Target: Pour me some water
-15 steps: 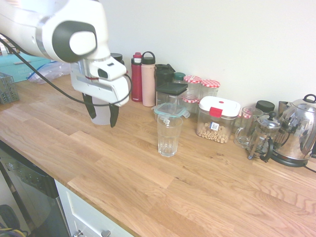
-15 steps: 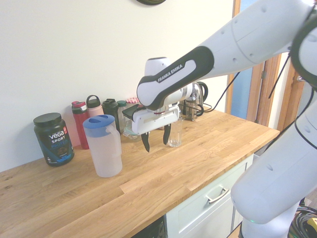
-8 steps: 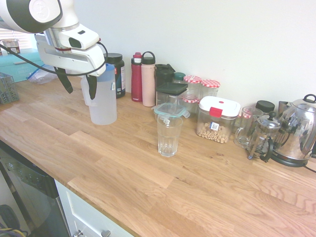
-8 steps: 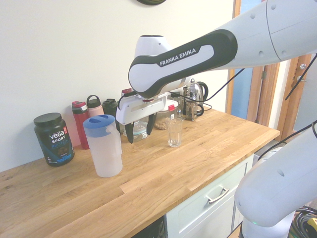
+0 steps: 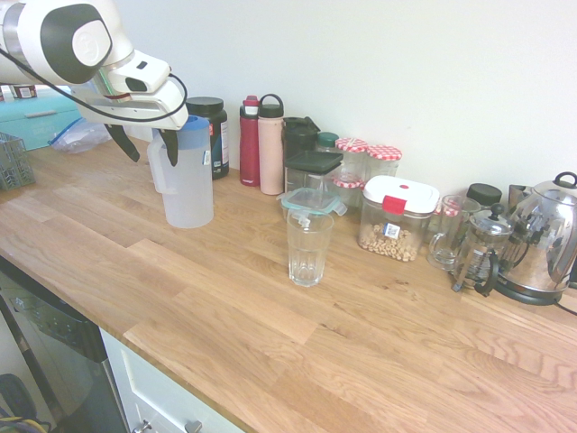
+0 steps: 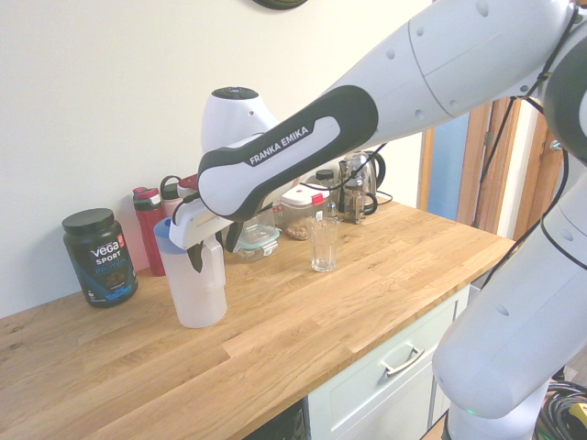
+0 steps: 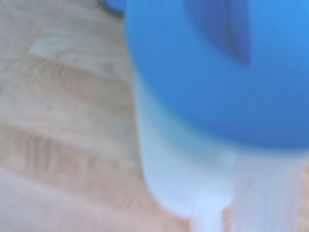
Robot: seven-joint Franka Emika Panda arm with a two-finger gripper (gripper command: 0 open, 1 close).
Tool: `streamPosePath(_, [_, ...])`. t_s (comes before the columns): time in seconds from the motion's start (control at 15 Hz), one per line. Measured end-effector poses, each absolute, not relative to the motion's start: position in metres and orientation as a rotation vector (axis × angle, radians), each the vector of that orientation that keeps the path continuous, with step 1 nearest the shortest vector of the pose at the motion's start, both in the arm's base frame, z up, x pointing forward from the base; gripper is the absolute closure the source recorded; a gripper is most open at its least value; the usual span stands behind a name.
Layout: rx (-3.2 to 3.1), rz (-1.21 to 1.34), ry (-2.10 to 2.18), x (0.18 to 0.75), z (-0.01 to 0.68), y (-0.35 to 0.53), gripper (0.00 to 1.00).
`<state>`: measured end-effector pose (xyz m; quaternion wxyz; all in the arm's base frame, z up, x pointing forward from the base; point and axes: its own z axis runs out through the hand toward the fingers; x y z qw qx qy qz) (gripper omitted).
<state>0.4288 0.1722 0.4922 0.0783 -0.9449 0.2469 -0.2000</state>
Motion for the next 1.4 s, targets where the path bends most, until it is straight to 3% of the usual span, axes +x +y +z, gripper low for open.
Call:
streamPosePath(0.07, [-2.827, -0.605, 0.752, 0.435, 0.493, 0.171, 0.00])
streamPosePath(0.13, [-2.824, -0.603, 0.761, 0.439, 0.493, 0.171, 1.00])
streamPosePath(1.4, [-2.826, -0.542, 0.815, 0.452, 0.484, 0.174, 1.00])
